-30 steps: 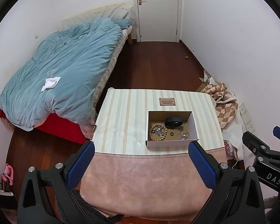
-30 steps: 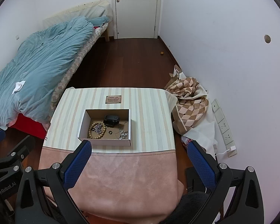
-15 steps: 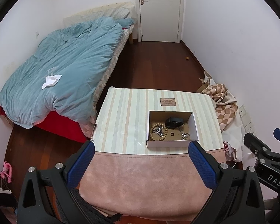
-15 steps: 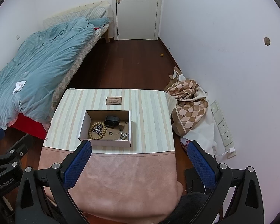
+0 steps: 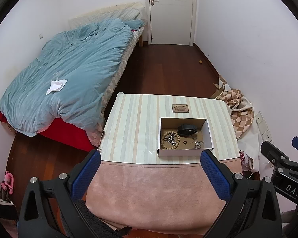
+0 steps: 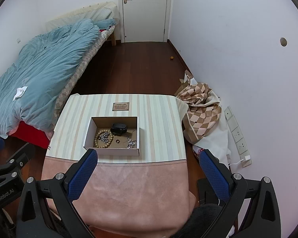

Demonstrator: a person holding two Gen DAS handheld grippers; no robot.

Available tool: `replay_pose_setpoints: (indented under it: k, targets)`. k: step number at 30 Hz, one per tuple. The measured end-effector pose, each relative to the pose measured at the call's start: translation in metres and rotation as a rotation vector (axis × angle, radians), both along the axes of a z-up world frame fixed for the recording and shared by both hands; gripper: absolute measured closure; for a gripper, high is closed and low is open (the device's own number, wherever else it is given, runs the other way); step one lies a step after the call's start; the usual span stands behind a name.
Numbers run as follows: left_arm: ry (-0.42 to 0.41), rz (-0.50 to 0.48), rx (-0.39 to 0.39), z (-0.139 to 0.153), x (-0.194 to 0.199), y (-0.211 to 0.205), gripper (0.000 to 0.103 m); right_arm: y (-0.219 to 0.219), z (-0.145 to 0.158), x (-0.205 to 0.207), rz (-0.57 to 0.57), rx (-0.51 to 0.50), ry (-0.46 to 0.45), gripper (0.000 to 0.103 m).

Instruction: Organize jewelry

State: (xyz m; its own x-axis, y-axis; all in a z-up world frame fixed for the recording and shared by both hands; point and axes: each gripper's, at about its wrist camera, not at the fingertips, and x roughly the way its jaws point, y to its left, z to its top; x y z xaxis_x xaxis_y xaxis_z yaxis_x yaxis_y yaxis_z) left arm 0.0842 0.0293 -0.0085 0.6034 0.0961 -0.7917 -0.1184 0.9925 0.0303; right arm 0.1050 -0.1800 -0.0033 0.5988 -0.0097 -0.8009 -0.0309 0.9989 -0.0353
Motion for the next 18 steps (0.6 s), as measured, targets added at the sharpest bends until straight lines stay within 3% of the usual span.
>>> replay_pose_setpoints:
  k: [18]
  targets:
    - [-0.011, -0.001, -0.007, 0.0030, -0.0012, -0.0020, 0.001, 0.0000, -0.0008, -0.0002, 0.003, 0.000, 0.001, 0.000]
